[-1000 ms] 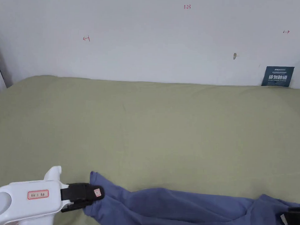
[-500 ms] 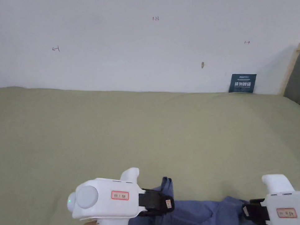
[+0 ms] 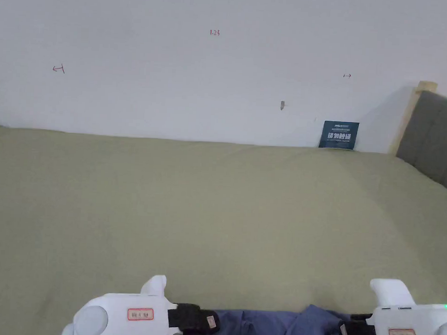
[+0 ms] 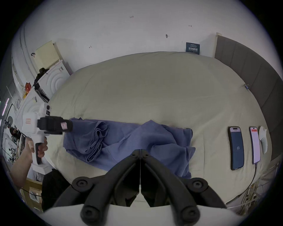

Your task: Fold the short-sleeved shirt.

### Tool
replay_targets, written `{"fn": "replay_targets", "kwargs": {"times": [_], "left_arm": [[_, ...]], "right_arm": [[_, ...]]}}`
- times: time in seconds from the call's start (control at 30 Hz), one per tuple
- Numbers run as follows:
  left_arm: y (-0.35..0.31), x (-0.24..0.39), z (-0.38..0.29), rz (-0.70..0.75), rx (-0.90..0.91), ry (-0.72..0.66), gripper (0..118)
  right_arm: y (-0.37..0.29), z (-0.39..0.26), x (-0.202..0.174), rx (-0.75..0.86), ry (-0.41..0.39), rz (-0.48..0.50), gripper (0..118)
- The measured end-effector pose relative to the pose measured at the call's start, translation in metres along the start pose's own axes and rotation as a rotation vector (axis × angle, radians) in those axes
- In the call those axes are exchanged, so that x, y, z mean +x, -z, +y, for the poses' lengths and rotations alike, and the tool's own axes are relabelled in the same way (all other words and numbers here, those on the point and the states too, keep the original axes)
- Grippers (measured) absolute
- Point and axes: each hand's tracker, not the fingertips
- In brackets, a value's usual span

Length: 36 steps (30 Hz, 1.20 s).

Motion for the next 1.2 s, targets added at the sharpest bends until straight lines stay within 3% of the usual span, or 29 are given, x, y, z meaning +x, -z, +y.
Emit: {"fn": "replay_targets", "kwargs": {"times": [0.2,0.23,0.3,0.33,0.4,0.5,0.57,0.73,0.9,0.93,0.97,1.0,1.03,1.1,1.2], "left_arm": [[0.077,-0.022,-0.040,-0.056,-0.180,-0.112,0],[0.084,-0.018,-0.050,-0.031,-0.172,-0.088,0],[0.075,-0.015,-0.051,-0.115,-0.041,-0.118,0],[0.075,-0.012,-0.048,-0.078,-0.082,-0.150,0],[0.073,-0.005,-0.042,-0.040,-0.120,-0.085,0],[0.050,0.015,-0.028,0.044,-0.134,0.016,0],[0.015,0.015,-0.016,-0.010,-0.107,0.068,0],[-0.080,-0.033,0.005,0.090,0.012,0.011,0],[-0.118,-0.074,0.003,0.069,0.080,-0.058,0],[-0.117,-0.079,0.004,0.058,0.085,-0.071,8],[-0.115,-0.081,0.005,0.059,0.083,-0.069,37],[-0.112,-0.082,0.005,0.072,0.083,-0.065,82],[-0.107,-0.077,0.000,0.081,0.073,-0.050,118],[-0.095,-0.081,-0.001,0.064,0.023,-0.055,118],[-0.079,-0.083,-0.005,-0.084,0.018,-0.124,118]], "right_arm": [[0.005,-0.006,0.000,-0.014,0.001,-0.007,0],[0.006,-0.008,0.000,-0.020,0.005,-0.005,0],[0.006,-0.011,-0.001,-0.026,0.006,-0.003,0],[0.005,-0.014,-0.001,-0.027,0.003,0.001,0],[0.007,-0.015,-0.002,-0.034,-0.006,-0.002,0],[0.009,-0.016,-0.002,-0.043,0.000,-0.008,0],[0.008,-0.016,-0.003,-0.037,0.005,0.000,0],[0.007,-0.014,-0.009,-0.031,-0.011,0.004,0],[0.011,-0.012,-0.015,-0.032,-0.021,0.012,0],[0.012,-0.012,-0.017,-0.035,-0.023,0.014,0],[0.012,-0.012,-0.018,-0.038,-0.026,0.013,0],[0.013,-0.012,-0.019,-0.041,-0.029,0.010,0],[0.012,-0.013,-0.019,-0.042,-0.030,0.009,0],[0.010,-0.013,-0.020,-0.042,-0.034,0.012,0],[0.009,-0.014,-0.018,-0.043,-0.035,0.007,0]]}}
